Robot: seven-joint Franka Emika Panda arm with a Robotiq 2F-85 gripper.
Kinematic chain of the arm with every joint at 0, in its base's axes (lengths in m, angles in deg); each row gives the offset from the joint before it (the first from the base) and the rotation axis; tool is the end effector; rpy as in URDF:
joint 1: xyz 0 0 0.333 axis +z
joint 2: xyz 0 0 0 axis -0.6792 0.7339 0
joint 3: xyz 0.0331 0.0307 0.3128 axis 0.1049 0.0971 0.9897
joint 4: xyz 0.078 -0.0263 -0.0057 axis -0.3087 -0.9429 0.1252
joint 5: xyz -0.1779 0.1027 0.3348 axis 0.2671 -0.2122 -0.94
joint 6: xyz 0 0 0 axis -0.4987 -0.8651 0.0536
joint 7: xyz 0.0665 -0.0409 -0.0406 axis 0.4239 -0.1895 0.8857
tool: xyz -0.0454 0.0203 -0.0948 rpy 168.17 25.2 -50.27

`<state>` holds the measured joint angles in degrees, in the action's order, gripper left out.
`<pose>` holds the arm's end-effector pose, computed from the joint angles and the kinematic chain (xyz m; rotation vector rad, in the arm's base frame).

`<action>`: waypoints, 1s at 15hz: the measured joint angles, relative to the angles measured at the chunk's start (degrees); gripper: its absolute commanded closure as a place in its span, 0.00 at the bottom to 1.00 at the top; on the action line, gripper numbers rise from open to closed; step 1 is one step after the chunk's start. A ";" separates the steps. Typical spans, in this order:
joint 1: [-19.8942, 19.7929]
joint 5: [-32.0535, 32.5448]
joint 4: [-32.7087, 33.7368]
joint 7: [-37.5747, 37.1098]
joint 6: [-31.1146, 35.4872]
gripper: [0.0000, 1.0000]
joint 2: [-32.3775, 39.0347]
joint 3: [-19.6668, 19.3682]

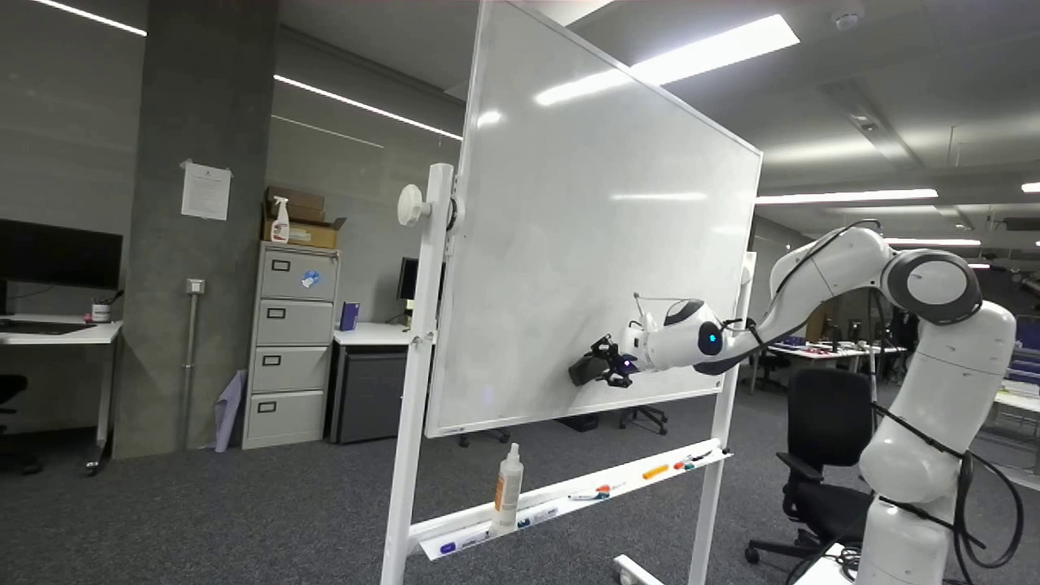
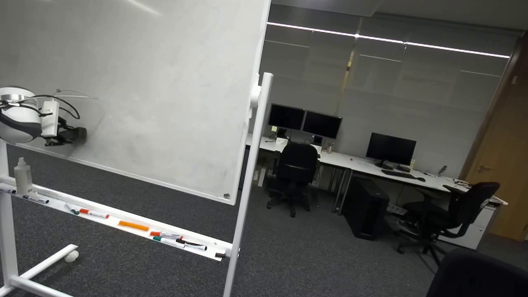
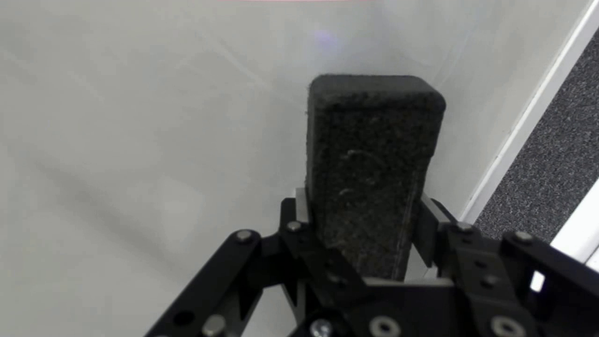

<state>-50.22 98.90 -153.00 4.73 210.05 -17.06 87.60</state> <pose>0.4599 0.2149 0.4326 1.1665 1.7045 0.7504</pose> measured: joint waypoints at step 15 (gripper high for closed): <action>1.28 -7.15 5.60 9.75 -0.52 0.70 -9.75 -1.75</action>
<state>-48.94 91.75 -147.40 14.47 209.53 -26.81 85.84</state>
